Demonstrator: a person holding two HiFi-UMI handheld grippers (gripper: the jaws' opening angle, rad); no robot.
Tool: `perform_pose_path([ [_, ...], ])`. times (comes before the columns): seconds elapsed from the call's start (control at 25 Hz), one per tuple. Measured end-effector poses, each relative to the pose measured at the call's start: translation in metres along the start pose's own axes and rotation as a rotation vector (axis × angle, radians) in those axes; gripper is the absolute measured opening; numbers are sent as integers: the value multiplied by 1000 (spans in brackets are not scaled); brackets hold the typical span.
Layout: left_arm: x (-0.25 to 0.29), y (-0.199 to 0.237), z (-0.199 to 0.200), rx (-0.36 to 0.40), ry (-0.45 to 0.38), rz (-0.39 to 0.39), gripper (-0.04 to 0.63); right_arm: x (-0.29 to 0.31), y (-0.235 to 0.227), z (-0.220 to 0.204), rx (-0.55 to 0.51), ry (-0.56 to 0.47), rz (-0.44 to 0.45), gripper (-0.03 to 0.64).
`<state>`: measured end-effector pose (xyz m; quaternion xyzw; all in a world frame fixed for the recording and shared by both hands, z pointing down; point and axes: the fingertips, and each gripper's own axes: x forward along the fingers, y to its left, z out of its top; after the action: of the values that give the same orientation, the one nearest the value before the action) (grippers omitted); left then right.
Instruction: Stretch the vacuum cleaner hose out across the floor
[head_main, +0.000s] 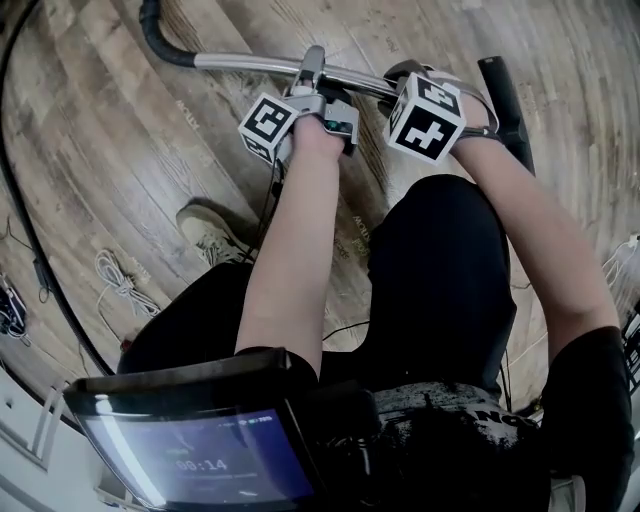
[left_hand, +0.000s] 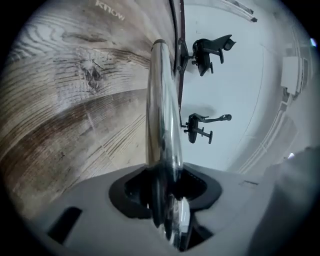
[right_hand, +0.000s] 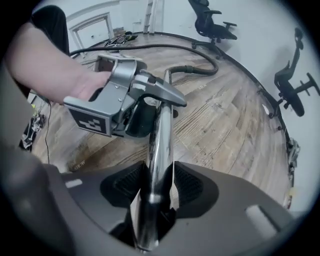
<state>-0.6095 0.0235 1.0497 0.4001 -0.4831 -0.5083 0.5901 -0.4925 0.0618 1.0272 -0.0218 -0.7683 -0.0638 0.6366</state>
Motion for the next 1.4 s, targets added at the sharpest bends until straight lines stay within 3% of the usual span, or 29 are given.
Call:
perform_pose_path([
  [0.2, 5, -12, -15, -11, -75, 42, 142, 13, -18, -8, -139, 84, -81, 166],
  [0.32, 2, -12, -20, 26, -77, 72, 141, 18, -19, -13, -180, 82, -93, 146],
  [0.44, 1, -10, -20, 85, -27, 63, 147, 17, -11, -20, -168, 66, -60, 146],
  [0.6, -6, -31, 50, 209, -131, -7, 138, 6, -2, -29, -150, 24, -1, 146],
  [0.68, -8, -41, 71, 209, -141, -43, 117, 2, 1, -34, -147, 5, 27, 147],
  [0.84, -11, -42, 66, 143, -165, -40, 76, 11, -3, -47, -150, 43, 3, 156],
  [1.0, -12, -45, 58, 190, -185, 10, 75, 24, -13, -47, -141, 86, -78, 172],
  [1.12, -13, -52, 48, 213, -193, 29, 74, 29, -14, -34, -173, 96, -126, 99],
  [1.2, -13, -57, 40, 228, -201, 35, 74, 31, -16, -30, -166, 92, -126, 60],
  [1.4, -14, -63, 42, 297, -189, 61, 88, 29, -12, -24, -127, 70, -87, 55],
])
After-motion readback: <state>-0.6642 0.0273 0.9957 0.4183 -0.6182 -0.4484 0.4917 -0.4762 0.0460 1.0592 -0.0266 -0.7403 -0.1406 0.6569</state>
